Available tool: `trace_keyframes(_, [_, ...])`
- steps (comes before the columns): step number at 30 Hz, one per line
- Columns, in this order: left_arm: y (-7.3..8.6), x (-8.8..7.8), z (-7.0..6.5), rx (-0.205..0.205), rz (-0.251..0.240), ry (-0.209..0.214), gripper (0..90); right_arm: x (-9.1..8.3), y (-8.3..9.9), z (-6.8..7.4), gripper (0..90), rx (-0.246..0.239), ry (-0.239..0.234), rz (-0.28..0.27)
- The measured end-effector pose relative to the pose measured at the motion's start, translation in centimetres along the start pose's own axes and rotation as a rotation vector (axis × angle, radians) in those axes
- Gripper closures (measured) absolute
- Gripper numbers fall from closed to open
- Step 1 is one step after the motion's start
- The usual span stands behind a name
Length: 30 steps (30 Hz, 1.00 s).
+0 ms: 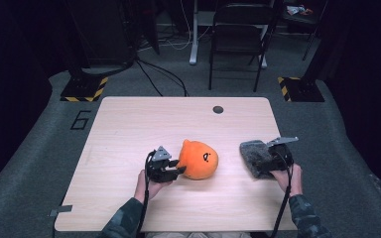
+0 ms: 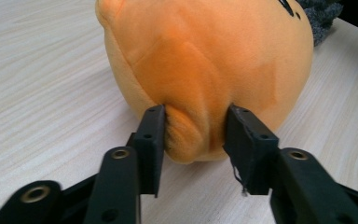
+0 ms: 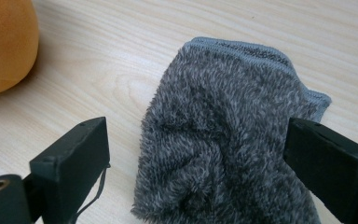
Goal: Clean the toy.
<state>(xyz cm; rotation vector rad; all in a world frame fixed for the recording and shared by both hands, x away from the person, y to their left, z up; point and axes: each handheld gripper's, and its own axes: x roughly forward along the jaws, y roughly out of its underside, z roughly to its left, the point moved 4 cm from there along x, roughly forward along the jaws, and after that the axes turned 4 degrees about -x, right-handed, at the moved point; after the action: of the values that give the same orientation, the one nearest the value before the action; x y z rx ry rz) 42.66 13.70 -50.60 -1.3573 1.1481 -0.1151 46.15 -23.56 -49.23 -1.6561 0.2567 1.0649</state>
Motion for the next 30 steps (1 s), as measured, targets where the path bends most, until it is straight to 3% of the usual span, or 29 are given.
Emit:
trace_keyframes(8, [0.2,0.0,-0.1,-0.012,-0.006,0.001,72.6,0.9,-0.1,-0.2,4.4,-0.018,0.001,0.0])
trace_keyframes(15, [0.2,0.0,-0.1,-0.012,-0.003,-0.003,72.6,2.5,-0.5,-0.2,5.1,-0.034,0.016,0.015])
trace_keyframes(19, [0.3,-0.1,-0.1,-0.006,-0.001,-0.004,72.6,3.9,-0.3,-0.3,6.6,-0.047,0.013,0.07])
trace_keyframes(22, [0.4,-0.1,0.0,-0.003,0.0,-0.006,72.5,5.0,0.5,-0.7,6.5,-0.041,-0.003,0.167])
trace_keyframes(23, [0.4,-0.1,0.0,-0.003,0.0,-0.006,72.5,5.0,0.5,-0.7,6.5,-0.041,-0.003,0.167])
trace_keyframes(25, [0.4,-0.1,-0.1,-0.002,0.003,-0.006,72.4,5.5,0.7,-0.5,6.0,-0.065,0.011,0.199])
trace_keyframes(26, [0.4,-0.1,-0.1,0.004,0.007,-0.008,72.5,5.7,0.7,0.0,4.9,-0.115,0.039,0.226])
trace_keyframes(29, [0.4,-0.1,-0.1,-0.001,0.004,-0.005,72.5,5.7,0.6,0.3,6.7,-0.123,0.032,0.235])
trace_keyframes(30, [0.4,-0.1,-0.1,0.005,0.007,-0.009,72.5,5.4,0.4,0.2,16.7,-0.106,0.042,0.22])
